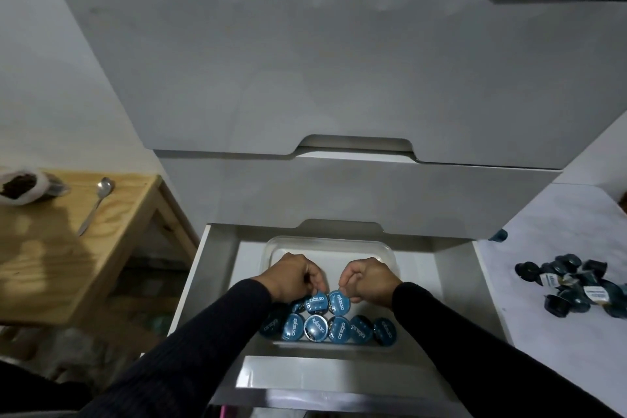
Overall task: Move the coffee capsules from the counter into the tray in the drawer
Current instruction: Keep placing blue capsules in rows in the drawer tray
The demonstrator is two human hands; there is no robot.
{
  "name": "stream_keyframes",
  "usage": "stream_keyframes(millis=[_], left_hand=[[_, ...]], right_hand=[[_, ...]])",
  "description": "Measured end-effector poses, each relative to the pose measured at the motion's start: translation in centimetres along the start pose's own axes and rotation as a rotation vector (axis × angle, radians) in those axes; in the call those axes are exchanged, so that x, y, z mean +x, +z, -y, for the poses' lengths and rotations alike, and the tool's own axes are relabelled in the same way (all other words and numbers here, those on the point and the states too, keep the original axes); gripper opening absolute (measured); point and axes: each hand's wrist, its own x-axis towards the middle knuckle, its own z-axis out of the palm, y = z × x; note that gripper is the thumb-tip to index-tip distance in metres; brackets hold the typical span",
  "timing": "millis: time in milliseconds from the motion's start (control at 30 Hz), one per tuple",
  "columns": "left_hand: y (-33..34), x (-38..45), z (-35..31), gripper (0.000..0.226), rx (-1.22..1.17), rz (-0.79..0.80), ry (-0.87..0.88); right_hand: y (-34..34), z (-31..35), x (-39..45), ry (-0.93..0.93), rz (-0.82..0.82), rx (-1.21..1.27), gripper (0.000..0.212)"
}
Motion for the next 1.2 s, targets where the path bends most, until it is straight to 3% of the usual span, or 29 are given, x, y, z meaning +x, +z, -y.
stream_keyframes(millis=[233, 433, 667, 833, 1000, 1100, 1200], left_hand=[[-0.1, -0.8, -0.9, 0.018, 0.000, -0.079, -0.018], [0.4, -2.3, -2.3, 0.030, 0.191, -0.308, -0.104], [2.4, -5.1, -4.8, 0.035, 0.414, -0.577, -0.168], [4.1, -5.1, -5.5, 0.049, 0.409, -0.664, -0.125], [4.9, -5.1, -10.0, 0.060, 0.382, -0.630, -0.054], [5.6, -4.0, -13.2, 0.057, 0.319, -0.675, 0.050], [7.4, -2.2, -16.7, 0.039, 0.223, -0.707, 0.131]], right_hand=[[0.4, 0.2, -0.4, -0.116, -0.071, -0.252, 0.022], [1.7, 1.2, -1.7, -0.277, -0.214, -0.628, 0.040], [2.7, 2.0, -3.8, -0.416, -0.507, -0.846, 0.039], [2.3, 1.1, -5.5, -0.588, -0.768, -0.821, 0.030], [-0.5, -2.4, -7.2, -0.680, -0.967, -0.907, 0.030], [-3.6, -3.9, -8.9, -0.691, -1.039, -0.969, 0.025], [-7.2, -5.7, -10.6, -0.660, -1.071, -0.975, 0.012]])
